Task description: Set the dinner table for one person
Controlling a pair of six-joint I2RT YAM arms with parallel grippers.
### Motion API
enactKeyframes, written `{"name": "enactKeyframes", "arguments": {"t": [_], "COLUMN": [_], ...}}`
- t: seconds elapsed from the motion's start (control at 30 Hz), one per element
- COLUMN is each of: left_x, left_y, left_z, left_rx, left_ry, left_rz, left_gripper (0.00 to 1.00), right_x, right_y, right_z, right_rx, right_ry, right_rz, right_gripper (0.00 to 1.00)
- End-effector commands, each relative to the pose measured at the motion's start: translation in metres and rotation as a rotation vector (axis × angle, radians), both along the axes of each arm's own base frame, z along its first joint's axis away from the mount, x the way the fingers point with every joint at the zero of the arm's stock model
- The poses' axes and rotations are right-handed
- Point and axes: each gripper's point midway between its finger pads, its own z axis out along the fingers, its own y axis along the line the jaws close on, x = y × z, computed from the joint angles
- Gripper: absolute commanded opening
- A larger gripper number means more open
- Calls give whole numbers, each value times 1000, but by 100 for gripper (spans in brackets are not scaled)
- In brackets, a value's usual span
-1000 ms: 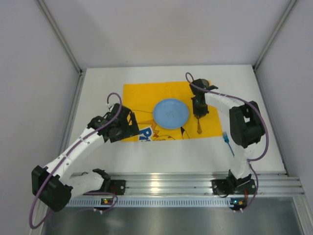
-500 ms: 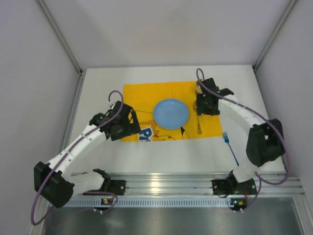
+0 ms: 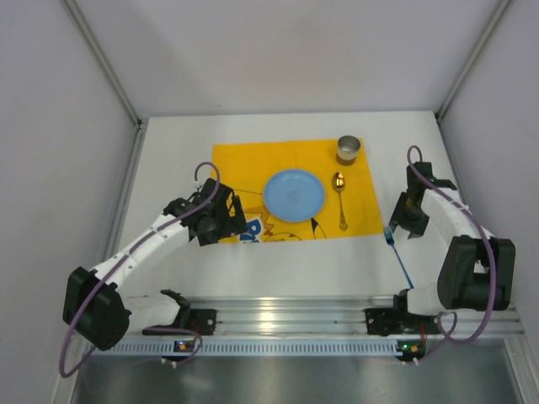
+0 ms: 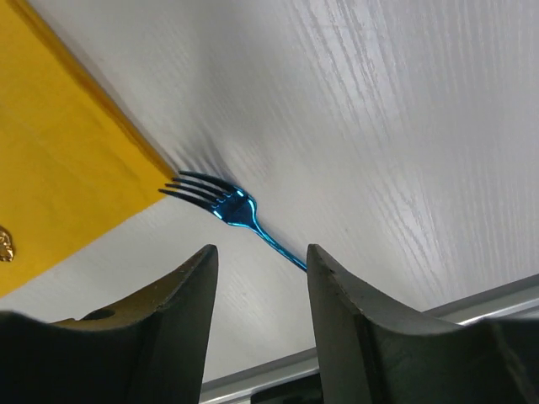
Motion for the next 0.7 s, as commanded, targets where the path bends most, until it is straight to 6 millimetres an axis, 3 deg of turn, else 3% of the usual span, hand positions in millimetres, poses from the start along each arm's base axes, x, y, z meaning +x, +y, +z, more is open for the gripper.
{"name": "enactKeyframes", "arguments": {"t": [0.0,0.2,0.37,0.5,0.57,0.67], "left_x": [11,10,2,2,5,10], "left_y": [-12,-8,-1,2,5,4], "left_z": [3,0,-8,-10,-11,-11], "left_rx": [-39,-35,-34,-26,-14,-3], "left_ry": [-44,-60,-63,-79,-88,-96], "left_rz": [-29,-15,9,19,28,21], "left_gripper": [99,98,98,98,98,99], "right_x": [17,-2,-1,-1,-1,2], "right_y": [-6,-5,-3,12,31,37], "right_z": [0,-30,-36,-41,-45,-55], "right_rx": [17,-2,4,27,11,-4], "right_ry": [8,149,174,192,208,235], "right_rz": [-1,25,44,102,180,207], "right_gripper": [48,48,48,45,45,45]}}
